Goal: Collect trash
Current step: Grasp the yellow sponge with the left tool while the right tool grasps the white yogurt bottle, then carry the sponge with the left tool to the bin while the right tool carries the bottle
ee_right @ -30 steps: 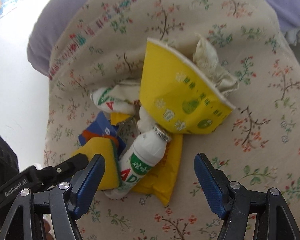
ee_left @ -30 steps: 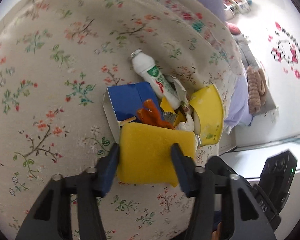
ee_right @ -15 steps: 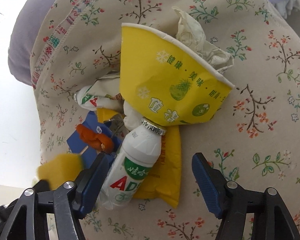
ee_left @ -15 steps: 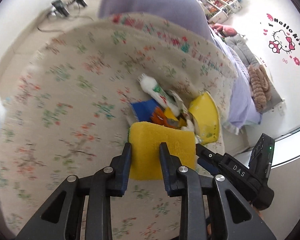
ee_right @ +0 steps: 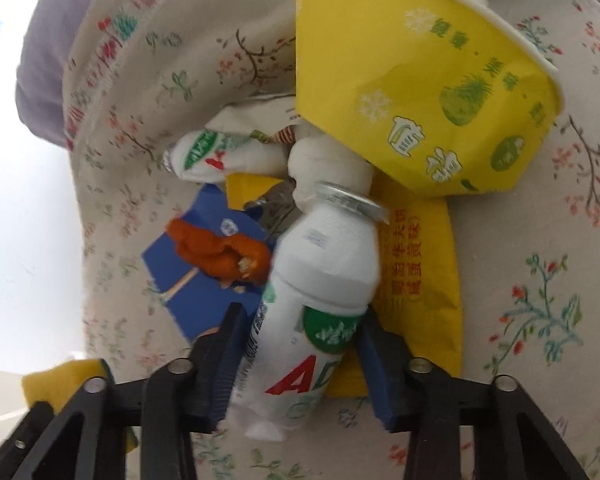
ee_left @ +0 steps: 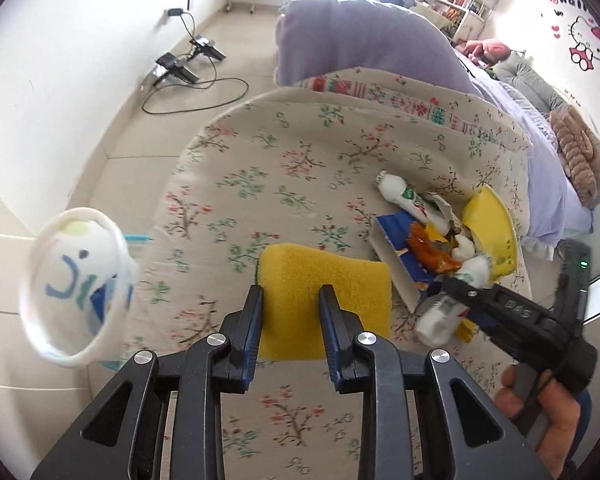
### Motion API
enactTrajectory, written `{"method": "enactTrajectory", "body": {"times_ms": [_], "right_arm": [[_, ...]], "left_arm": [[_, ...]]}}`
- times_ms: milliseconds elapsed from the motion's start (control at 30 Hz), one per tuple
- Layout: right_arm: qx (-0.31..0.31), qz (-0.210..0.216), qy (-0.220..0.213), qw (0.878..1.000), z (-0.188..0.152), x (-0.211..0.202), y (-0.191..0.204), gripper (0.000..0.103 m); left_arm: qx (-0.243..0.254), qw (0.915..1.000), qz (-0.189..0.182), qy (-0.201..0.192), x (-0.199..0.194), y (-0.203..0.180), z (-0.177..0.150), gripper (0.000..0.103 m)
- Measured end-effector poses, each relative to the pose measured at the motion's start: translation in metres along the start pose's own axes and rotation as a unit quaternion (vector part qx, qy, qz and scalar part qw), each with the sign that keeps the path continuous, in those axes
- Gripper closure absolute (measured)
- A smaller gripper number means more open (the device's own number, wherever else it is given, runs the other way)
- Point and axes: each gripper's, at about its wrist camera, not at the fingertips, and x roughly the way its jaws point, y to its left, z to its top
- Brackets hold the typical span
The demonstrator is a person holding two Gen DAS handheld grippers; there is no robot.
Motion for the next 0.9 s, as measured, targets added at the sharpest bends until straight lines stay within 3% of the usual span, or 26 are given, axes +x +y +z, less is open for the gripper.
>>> {"method": "enactTrajectory", "body": {"times_ms": [167, 433, 900], "right_arm": [[-0.02, 0.013, -0.035, 0.999, -0.012, -0.029, 0.012, 0.062], [-0.136, 0.012, -0.089, 0.987, -0.031, -0.047, 0.065, 0.062], [-0.253, 0.028, -0.077, 0.964, -0.072, -0.022, 0.143, 0.062]], "left_arm": [[0.01, 0.9996, 0.024, -0.008, -0.01, 0.009, -0.002, 0.074], [-0.002, 0.9991, 0.042, -0.007, -0.02, 0.035, -0.003, 0.074], [-0.065, 0.9962, 0.058, 0.0, -0.036, 0.094, 0.002, 0.073]]}}
